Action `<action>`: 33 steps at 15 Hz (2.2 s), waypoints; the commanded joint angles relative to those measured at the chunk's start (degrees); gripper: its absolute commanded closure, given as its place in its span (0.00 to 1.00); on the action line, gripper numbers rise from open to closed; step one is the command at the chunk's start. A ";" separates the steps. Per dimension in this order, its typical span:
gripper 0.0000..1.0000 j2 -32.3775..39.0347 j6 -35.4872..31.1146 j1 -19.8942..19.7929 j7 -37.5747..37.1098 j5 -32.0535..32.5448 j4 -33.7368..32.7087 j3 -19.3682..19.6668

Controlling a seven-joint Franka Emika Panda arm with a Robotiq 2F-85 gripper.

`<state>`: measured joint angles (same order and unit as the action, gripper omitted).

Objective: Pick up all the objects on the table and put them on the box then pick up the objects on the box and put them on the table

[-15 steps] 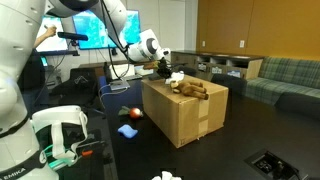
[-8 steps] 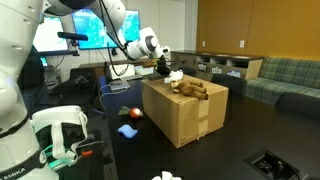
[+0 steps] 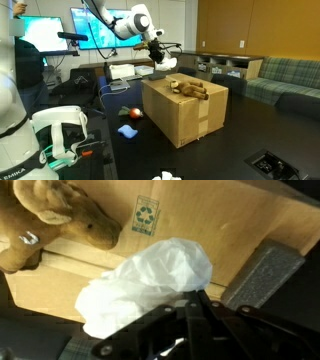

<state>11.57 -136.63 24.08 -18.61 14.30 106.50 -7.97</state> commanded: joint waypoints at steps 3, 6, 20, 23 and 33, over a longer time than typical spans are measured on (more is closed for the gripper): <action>0.99 -15.96 11.16 -5.92 12.15 -18.26 12.13 -4.40; 0.99 -21.34 15.01 -7.38 15.73 -23.76 19.07 -3.48; 0.99 -2.36 -20.66 -10.88 4.02 -11.50 43.40 -2.09; 0.99 5.10 -25.89 -8.36 -3.88 -3.63 42.16 3.17; 0.20 11.29 -27.80 -3.15 -6.99 -9.68 38.79 7.18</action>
<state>23.65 -165.36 19.33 -24.15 7.61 145.90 -0.75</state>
